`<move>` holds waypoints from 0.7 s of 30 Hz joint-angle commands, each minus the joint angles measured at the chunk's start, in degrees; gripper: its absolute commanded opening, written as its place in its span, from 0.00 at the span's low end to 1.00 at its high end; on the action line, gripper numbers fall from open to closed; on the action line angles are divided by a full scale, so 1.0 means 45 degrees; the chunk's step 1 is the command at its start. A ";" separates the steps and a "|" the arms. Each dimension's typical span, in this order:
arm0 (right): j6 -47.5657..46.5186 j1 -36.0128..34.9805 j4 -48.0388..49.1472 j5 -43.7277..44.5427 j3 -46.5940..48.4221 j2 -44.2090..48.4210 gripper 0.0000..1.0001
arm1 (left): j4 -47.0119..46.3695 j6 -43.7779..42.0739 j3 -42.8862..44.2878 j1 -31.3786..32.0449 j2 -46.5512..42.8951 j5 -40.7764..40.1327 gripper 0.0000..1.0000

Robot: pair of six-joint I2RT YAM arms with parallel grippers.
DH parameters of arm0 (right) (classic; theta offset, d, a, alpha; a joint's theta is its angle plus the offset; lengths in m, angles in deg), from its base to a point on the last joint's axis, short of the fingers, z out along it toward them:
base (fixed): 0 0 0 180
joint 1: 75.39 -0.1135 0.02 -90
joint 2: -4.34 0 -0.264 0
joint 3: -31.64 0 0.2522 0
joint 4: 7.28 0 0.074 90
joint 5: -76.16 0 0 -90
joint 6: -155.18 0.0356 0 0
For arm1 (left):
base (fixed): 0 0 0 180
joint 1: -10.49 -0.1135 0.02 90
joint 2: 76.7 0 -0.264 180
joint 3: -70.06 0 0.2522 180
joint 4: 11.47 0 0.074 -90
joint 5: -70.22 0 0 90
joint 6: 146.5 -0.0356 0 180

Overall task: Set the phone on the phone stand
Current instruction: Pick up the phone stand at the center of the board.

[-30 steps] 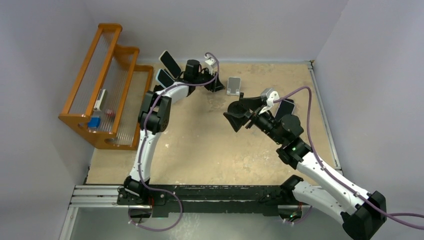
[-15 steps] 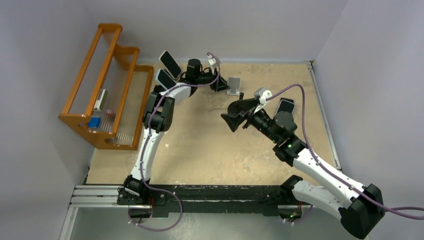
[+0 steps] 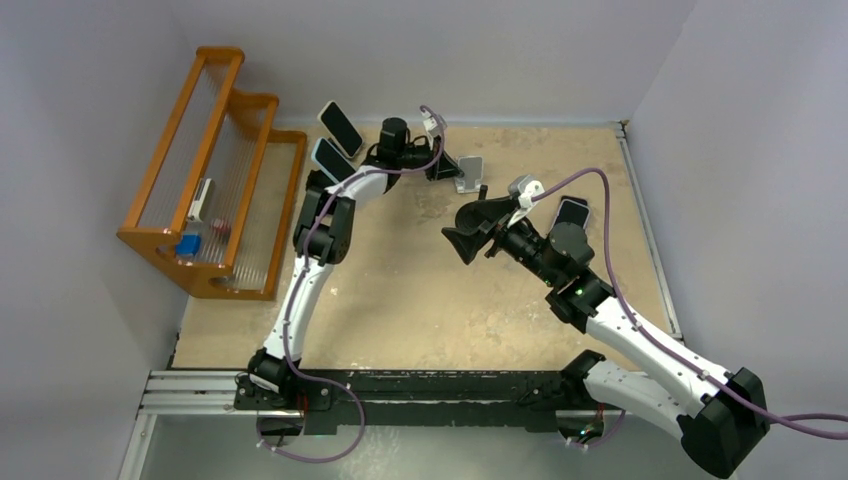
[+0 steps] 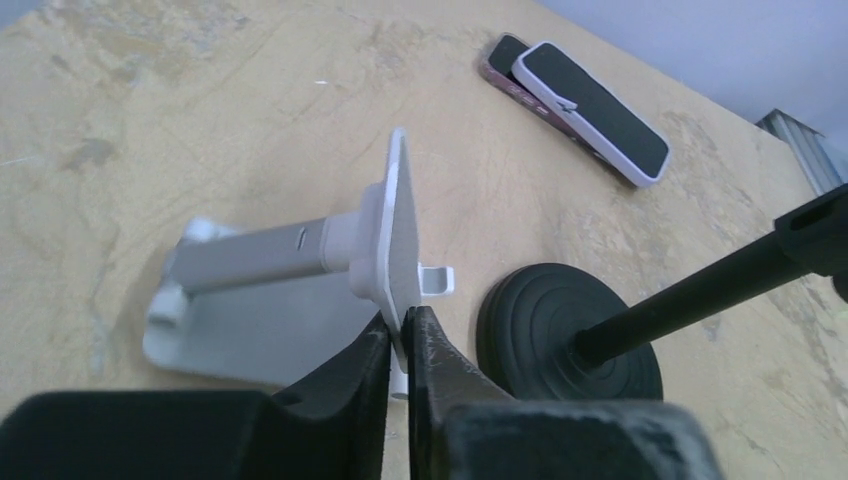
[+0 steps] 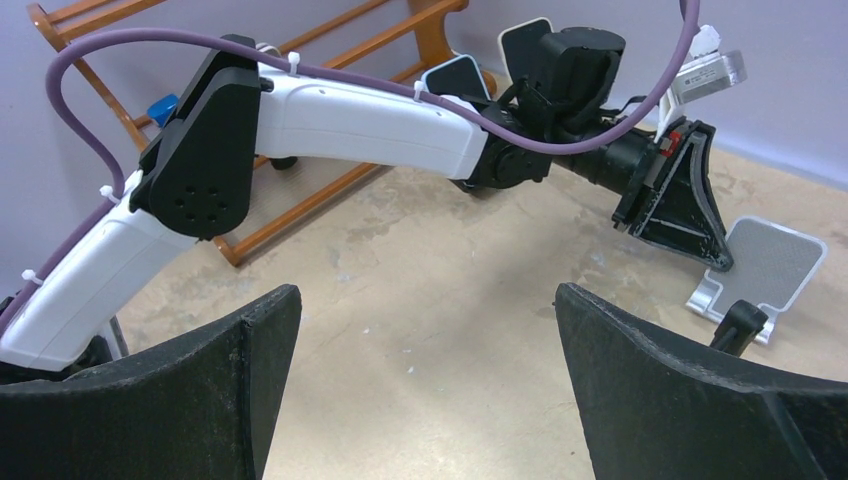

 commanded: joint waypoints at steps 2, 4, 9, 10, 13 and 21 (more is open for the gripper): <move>-0.0200 -0.0011 0.0372 0.0146 0.0104 0.0217 0.99 | -0.1973 0.0915 -0.0112 0.0145 -0.0032 0.1536 0.00; -0.0211 -0.0013 0.0358 0.0188 0.0096 0.0205 0.99 | -0.2459 0.1135 -0.0434 0.0145 -0.0144 0.1713 0.00; -0.0212 -0.0013 0.0347 0.0210 0.0084 0.0220 0.99 | -0.3598 0.1267 -0.2134 -0.0074 -0.1149 0.0790 0.00; -0.0213 -0.0012 0.0360 0.0220 0.0084 0.0240 0.99 | -0.4184 0.1478 -0.2782 -0.0197 -0.1509 0.0443 0.00; -0.0213 -0.0017 0.0399 0.0162 0.0036 0.0286 0.99 | -0.5839 0.1922 -0.4667 -0.0654 -0.2689 -0.0809 0.00; -0.0212 -0.0011 0.0666 -0.0101 -0.0099 0.0244 0.99 | -0.7624 0.1216 -0.8642 -0.0948 -0.6258 -0.4267 0.00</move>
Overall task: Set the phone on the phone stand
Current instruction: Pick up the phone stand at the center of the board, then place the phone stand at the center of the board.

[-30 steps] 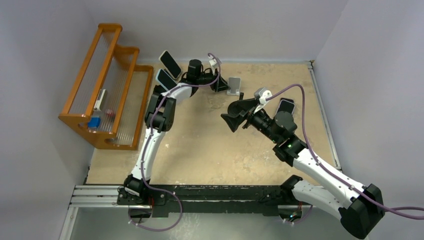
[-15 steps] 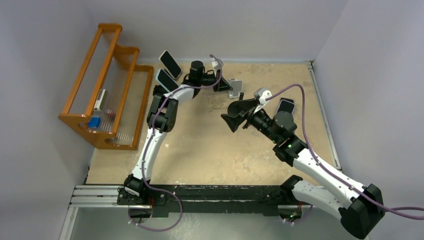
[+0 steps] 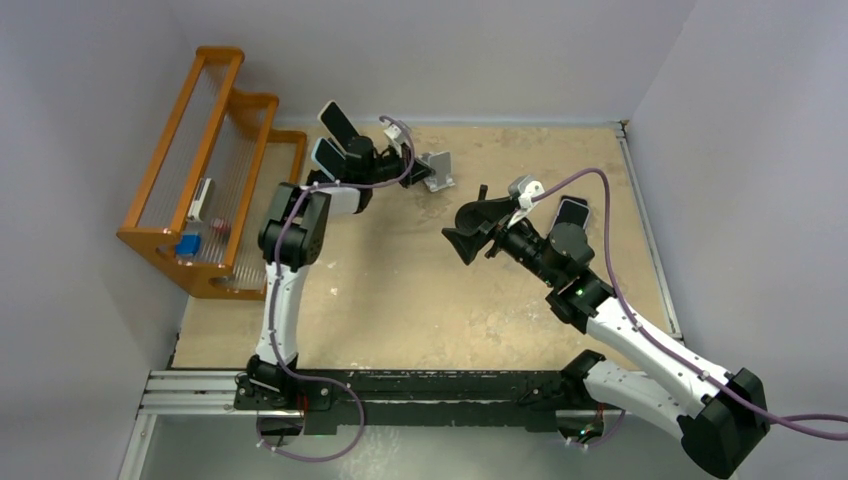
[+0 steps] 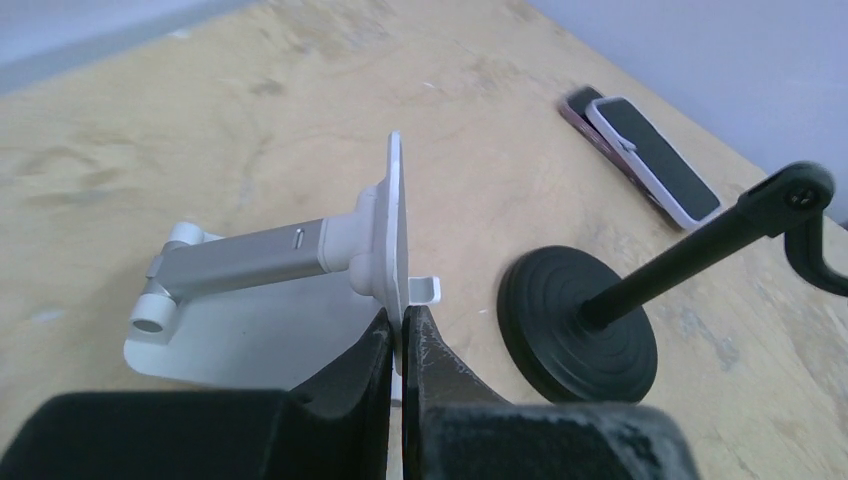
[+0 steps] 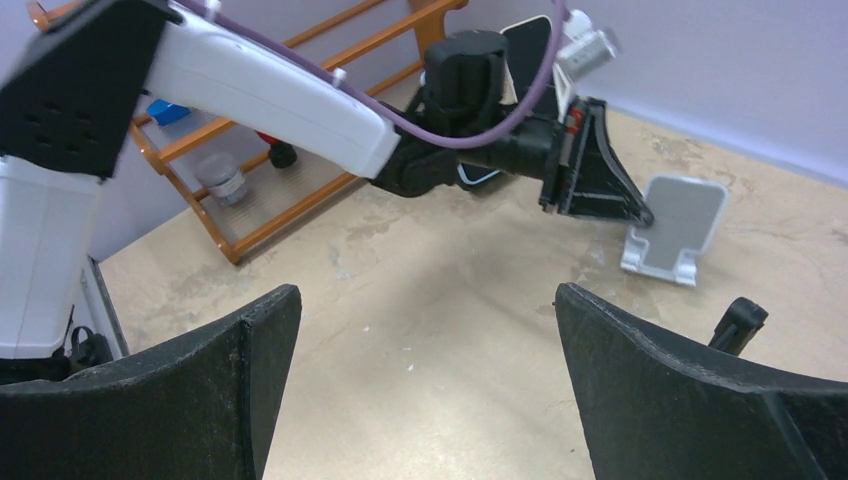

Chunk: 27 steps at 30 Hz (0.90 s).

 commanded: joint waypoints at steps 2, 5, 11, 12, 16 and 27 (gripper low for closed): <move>-0.0213 -0.0011 0.0777 -0.0121 -0.0101 0.0210 0.99 | -0.2683 -0.0569 -0.2537 -0.0118 -0.3730 -0.2992 0.00; -0.0349 -0.0012 0.0898 -0.0150 -0.0137 0.0290 0.99 | -0.3178 -0.0908 -0.4511 0.0031 -0.5615 -0.4651 0.00; -0.0219 -0.0011 0.1158 -0.0299 -0.0259 0.0292 0.99 | -0.2452 -0.1118 -0.7909 0.0587 -0.9931 -0.9011 0.00; -0.0184 -0.0011 0.1170 -0.0354 -0.0278 0.0337 0.99 | -0.2198 -0.1111 -0.8409 0.0664 -1.0634 -0.9730 0.00; -0.0049 -0.0011 0.1171 -0.0560 -0.0417 0.0635 0.99 | -0.0868 -0.1091 -1.0162 0.0698 -1.3019 -1.2243 0.00; 0.0343 -0.0021 0.1337 -0.1329 -0.0837 0.1047 0.99 | 0.1168 0.0446 -1.4543 -0.0542 -1.6207 -1.3614 0.00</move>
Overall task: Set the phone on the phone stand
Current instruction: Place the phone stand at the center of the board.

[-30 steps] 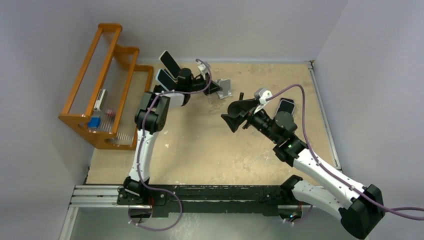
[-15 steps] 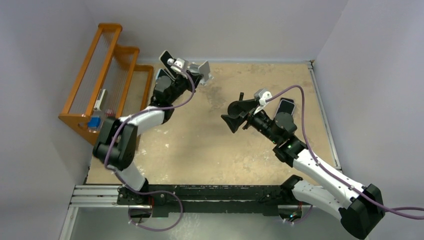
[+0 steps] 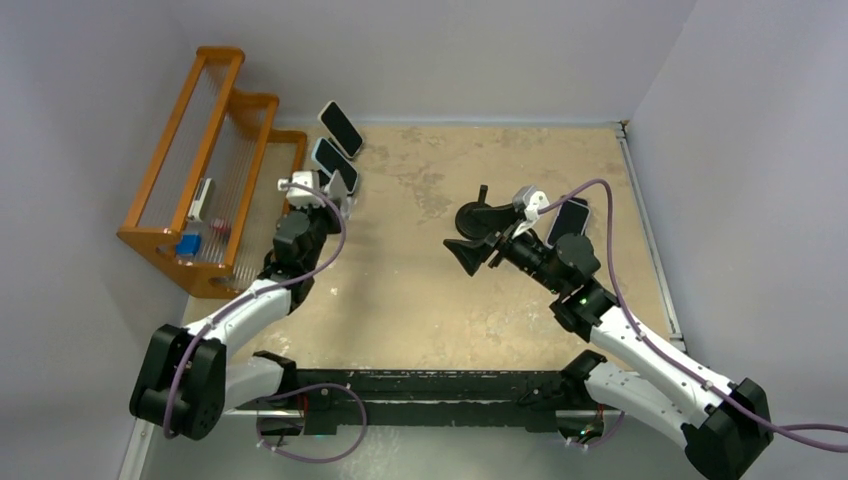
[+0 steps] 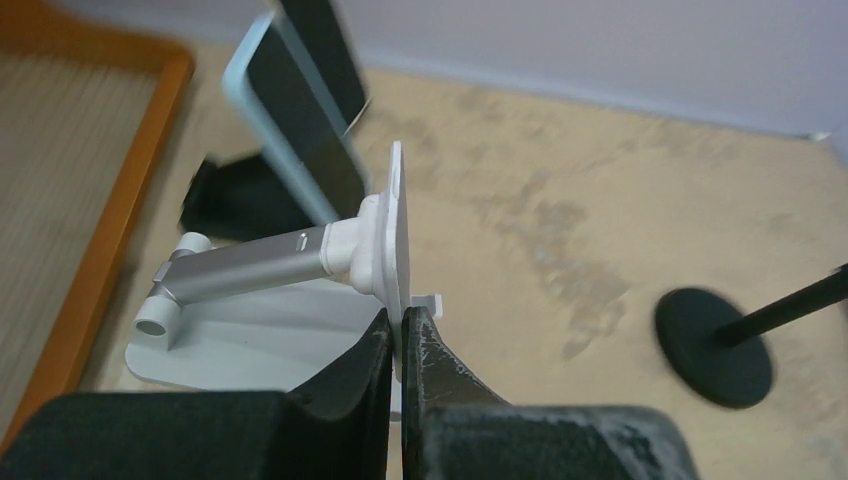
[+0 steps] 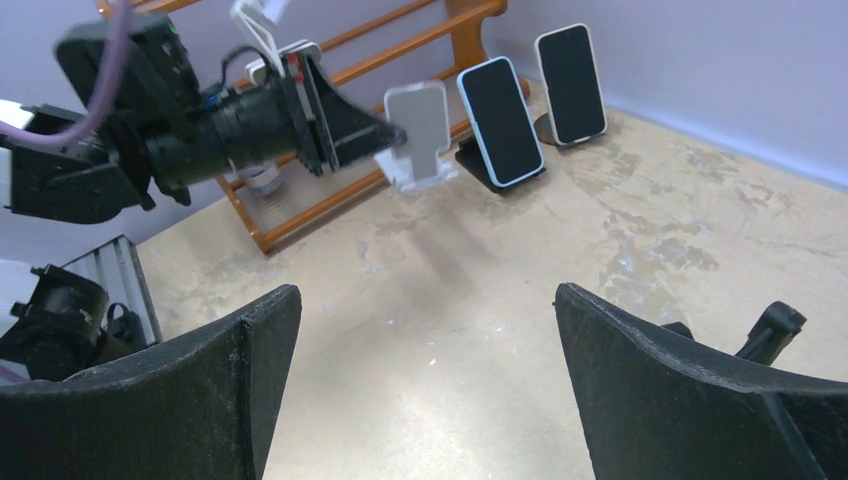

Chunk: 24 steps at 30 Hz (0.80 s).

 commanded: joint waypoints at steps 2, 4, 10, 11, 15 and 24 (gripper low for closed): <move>0.0274 -0.0012 0.0806 -0.0654 -0.0067 0.0274 0.99 | -0.0301 0.1039 -0.1565 -0.1253 -0.0467 0.0411 0.00; 0.0321 -0.0011 0.0812 -0.0732 -0.0092 0.0273 0.99 | -0.0630 0.0986 -0.1774 -0.1599 -0.0181 0.1034 0.00; 0.0431 -0.0026 0.0817 -0.0762 -0.0225 0.0405 0.99 | -0.2237 0.0891 -0.2044 -0.2244 0.1441 0.2832 0.00; 0.0427 -0.0013 0.0811 -0.0761 -0.0221 0.0413 0.99 | -0.2456 0.0896 -0.2022 -0.2298 0.1698 0.3109 0.00; 0.0428 -0.0011 0.0829 -0.0712 -0.0212 0.0294 0.99 | -0.3029 0.1028 -0.1867 -0.2353 0.2486 0.3455 0.00; 0.0376 -0.0015 0.0959 -0.0741 -0.0212 -0.0138 0.99 | -0.3481 0.1621 -0.1903 -0.2431 0.2941 0.1913 0.00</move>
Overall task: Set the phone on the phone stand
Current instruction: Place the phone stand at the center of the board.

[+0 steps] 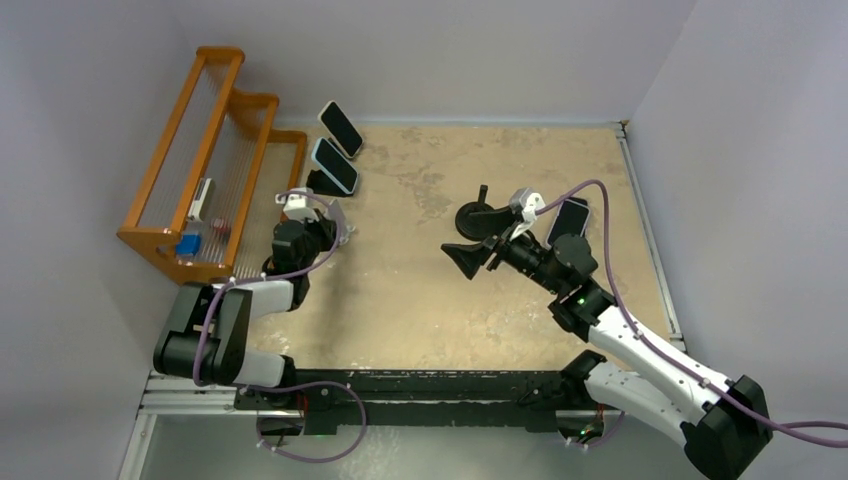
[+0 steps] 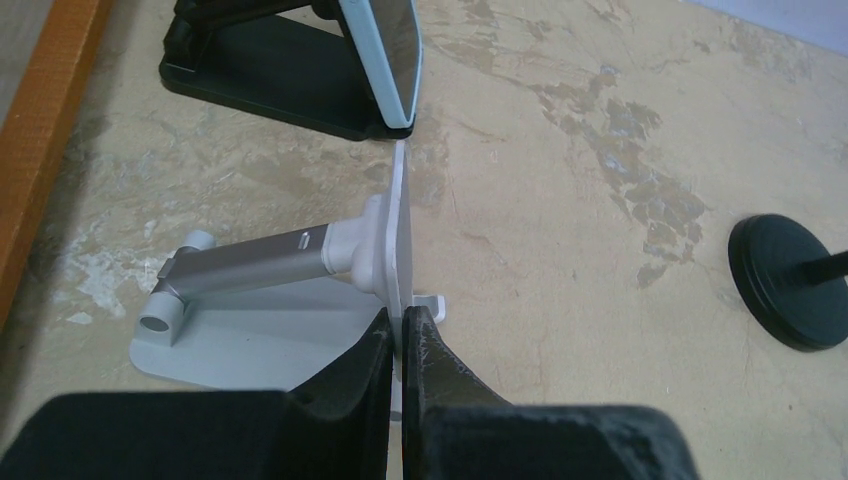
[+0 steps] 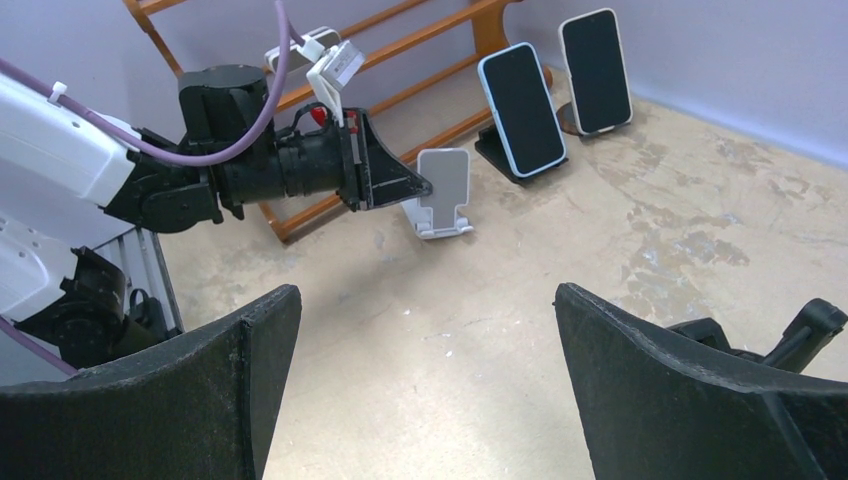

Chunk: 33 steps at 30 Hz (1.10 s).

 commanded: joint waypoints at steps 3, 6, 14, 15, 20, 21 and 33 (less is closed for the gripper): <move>0.0057 -0.0014 0.0789 -0.0168 0.0057 -0.0189 0.99 | -0.1502 0.0844 0.0184 -0.0158 0.0162 -0.1084 0.00; 0.0059 -0.0011 0.0840 -0.0139 0.0075 -0.0290 0.99 | -0.1686 0.1114 0.0284 -0.0158 0.0531 -0.1249 0.00; 0.0005 -0.0019 0.0742 -0.0012 0.0088 -0.0324 0.99 | -0.1159 0.1420 0.1109 -0.0158 0.1549 -0.0791 0.00; 0.0004 -0.0027 0.0733 0.0003 0.0087 -0.0327 0.99 | -0.0960 0.1406 0.1247 -0.0158 0.1638 -0.0780 0.04; 0.0004 -0.0011 0.0712 0.0038 0.0080 -0.0419 0.99 | -0.0089 0.1400 0.1793 -0.0177 0.1837 -0.0562 0.13; -0.0005 -0.0026 0.0722 0.0029 0.0079 -0.0444 0.99 | 0.0090 0.1401 0.1889 -0.0177 0.1860 -0.0522 0.15; -0.0068 -0.0013 0.0731 0.0030 0.0045 -0.0547 0.99 | 0.1911 0.1244 0.2560 -0.0551 0.1750 0.0497 0.11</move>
